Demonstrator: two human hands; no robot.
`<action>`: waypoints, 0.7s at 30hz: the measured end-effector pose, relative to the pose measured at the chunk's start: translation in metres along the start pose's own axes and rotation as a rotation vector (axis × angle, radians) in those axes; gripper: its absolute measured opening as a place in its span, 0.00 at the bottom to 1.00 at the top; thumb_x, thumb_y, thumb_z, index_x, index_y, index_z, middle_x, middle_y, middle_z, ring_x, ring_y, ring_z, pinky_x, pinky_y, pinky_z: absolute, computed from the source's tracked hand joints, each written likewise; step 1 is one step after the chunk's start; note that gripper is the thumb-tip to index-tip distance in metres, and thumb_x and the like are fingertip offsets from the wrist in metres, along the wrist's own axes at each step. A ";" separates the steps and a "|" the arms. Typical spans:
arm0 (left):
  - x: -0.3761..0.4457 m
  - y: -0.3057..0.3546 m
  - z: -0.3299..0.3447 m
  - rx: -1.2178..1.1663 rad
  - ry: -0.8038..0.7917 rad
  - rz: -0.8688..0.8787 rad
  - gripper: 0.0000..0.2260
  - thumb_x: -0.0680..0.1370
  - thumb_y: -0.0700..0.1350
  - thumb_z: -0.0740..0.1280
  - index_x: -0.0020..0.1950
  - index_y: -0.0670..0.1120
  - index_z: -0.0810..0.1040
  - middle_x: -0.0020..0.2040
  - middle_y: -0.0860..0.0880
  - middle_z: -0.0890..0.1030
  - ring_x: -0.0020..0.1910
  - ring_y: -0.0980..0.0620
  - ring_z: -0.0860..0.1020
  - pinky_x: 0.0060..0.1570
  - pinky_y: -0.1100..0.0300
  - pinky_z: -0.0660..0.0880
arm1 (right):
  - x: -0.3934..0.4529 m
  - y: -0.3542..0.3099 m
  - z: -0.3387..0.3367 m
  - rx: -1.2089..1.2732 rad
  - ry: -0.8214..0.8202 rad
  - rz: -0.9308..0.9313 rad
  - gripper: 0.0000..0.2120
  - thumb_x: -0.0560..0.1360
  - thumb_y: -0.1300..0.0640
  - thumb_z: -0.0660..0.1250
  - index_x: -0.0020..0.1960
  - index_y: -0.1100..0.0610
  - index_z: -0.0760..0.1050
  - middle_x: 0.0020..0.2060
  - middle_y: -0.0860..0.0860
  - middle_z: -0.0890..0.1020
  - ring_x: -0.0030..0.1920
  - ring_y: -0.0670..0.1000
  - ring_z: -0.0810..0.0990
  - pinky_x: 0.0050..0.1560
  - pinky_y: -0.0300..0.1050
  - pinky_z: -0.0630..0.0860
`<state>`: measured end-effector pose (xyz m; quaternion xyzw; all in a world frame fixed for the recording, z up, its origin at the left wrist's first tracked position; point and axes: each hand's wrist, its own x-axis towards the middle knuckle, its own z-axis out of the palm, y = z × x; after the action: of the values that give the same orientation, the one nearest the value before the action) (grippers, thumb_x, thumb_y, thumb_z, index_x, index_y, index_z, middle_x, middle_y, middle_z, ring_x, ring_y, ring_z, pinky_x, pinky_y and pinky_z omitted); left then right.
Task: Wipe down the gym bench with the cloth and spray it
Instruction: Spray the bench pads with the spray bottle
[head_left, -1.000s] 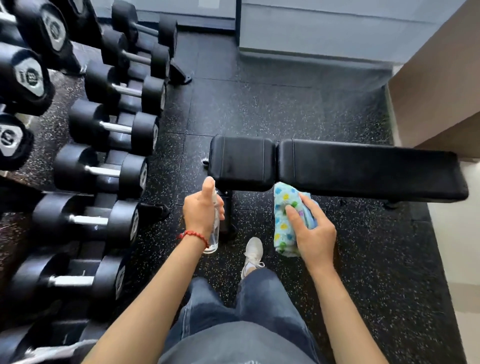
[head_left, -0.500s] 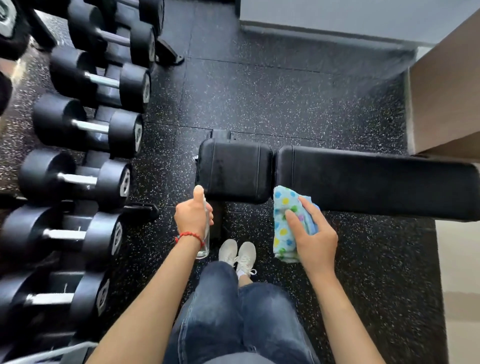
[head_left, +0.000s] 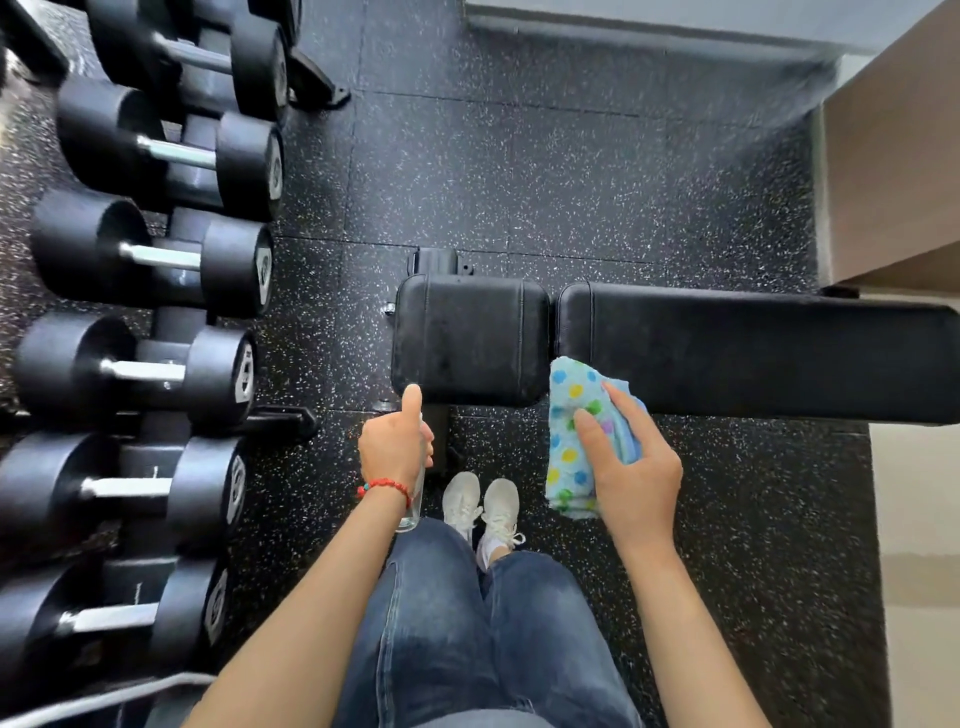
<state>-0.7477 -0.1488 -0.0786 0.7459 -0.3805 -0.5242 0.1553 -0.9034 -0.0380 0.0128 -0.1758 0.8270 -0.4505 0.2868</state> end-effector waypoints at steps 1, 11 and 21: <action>-0.002 0.003 0.002 0.012 -0.014 0.013 0.29 0.67 0.65 0.56 0.16 0.45 0.73 0.19 0.46 0.75 0.24 0.45 0.76 0.42 0.48 0.78 | 0.000 -0.001 -0.002 0.001 0.004 0.004 0.17 0.70 0.55 0.72 0.57 0.48 0.77 0.51 0.44 0.80 0.53 0.46 0.79 0.58 0.53 0.76; -0.025 0.020 0.040 0.049 -0.152 0.123 0.24 0.66 0.61 0.58 0.18 0.46 0.74 0.17 0.49 0.72 0.21 0.47 0.72 0.38 0.46 0.77 | 0.011 0.002 -0.026 0.041 0.057 0.048 0.15 0.69 0.54 0.72 0.54 0.43 0.75 0.49 0.37 0.78 0.51 0.43 0.79 0.55 0.51 0.77; -0.069 0.030 0.116 0.122 -0.247 0.223 0.29 0.64 0.71 0.57 0.19 0.47 0.73 0.17 0.49 0.71 0.20 0.49 0.72 0.40 0.45 0.77 | 0.043 0.034 -0.093 0.072 0.106 0.043 0.16 0.69 0.51 0.71 0.56 0.44 0.75 0.52 0.46 0.80 0.52 0.48 0.79 0.55 0.54 0.77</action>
<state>-0.8752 -0.0986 -0.0609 0.6372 -0.5080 -0.5672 0.1189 -0.9962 0.0166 0.0100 -0.1235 0.8279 -0.4822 0.2585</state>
